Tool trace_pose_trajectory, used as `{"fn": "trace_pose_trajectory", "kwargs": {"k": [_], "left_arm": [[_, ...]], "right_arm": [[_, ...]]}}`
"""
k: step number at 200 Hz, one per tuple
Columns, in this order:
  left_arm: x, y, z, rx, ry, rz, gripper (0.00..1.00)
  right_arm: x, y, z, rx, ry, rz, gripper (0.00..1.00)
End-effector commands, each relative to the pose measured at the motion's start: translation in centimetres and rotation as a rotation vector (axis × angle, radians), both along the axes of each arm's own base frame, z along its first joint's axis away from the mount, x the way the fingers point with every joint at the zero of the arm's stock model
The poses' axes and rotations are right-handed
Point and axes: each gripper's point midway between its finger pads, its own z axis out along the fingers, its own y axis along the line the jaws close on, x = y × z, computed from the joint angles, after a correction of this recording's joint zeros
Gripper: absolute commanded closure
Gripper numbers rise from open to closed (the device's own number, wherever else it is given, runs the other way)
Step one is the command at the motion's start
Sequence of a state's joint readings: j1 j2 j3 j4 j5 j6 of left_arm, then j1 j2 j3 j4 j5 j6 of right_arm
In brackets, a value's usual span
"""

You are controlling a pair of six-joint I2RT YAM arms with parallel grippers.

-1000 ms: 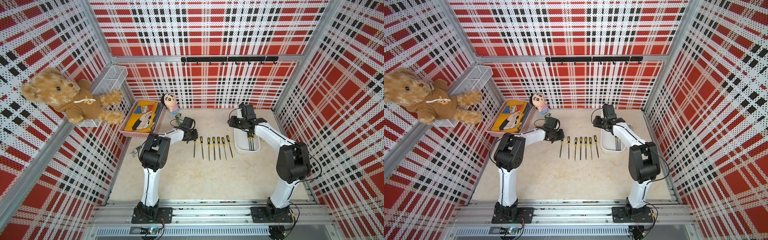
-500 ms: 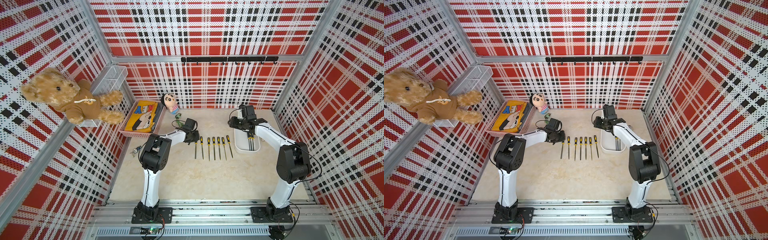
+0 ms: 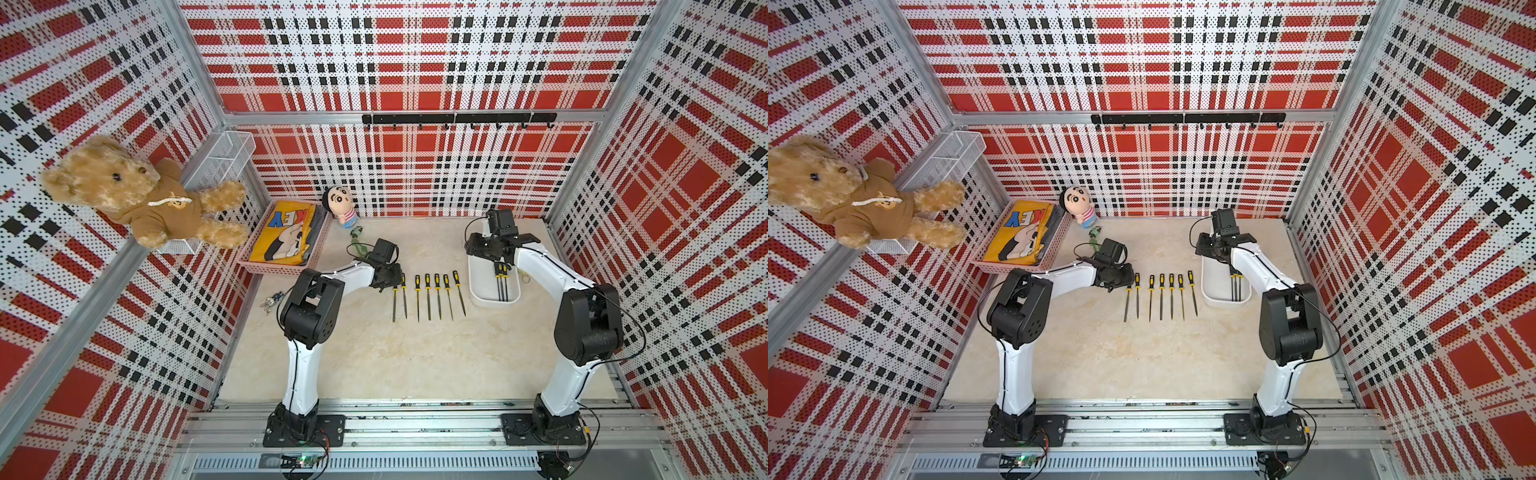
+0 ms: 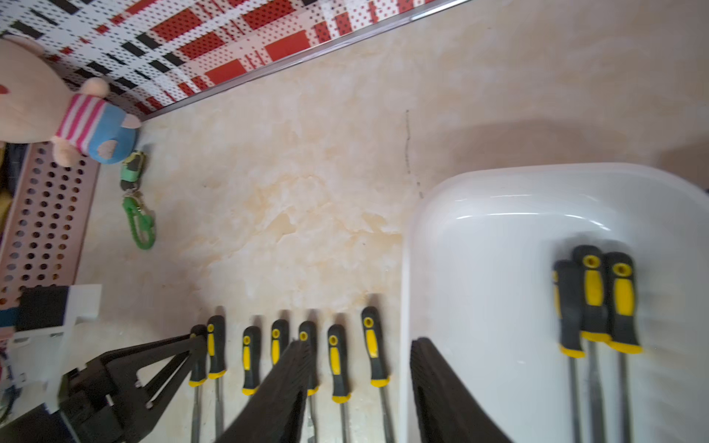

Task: Take the file tool out of the storage box
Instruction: Adjust the file tool at the center of the board, then pick up the file tool from the storage box.

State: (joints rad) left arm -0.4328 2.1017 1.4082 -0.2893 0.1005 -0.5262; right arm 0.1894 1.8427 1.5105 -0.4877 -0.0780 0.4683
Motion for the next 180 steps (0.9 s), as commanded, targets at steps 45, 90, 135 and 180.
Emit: {"fn": "trace_pose_trajectory", "kwargs": {"k": [45,90,135,180], "left_arm": [[0.4,1.8,2.3,0.032,-0.017,0.025,0.59],[1.8,2.3,5.6,0.011,-0.098,0.028,0.58],[2.5,3.2,7.0,-0.004,-0.133,0.028,0.58],[2.7,3.7,7.2,-0.004,-0.137,0.031,0.57]], "right_arm": [[-0.2,-6.1,-6.3,-0.268,0.232,-0.043,0.61],[0.5,-8.8,-8.4,-0.391,0.257,-0.121,0.65],[1.1,-9.6,-10.0,-0.413,0.292,-0.12,0.65],[0.5,-9.2,-12.4,-0.389,0.338,-0.098,0.67]]}}
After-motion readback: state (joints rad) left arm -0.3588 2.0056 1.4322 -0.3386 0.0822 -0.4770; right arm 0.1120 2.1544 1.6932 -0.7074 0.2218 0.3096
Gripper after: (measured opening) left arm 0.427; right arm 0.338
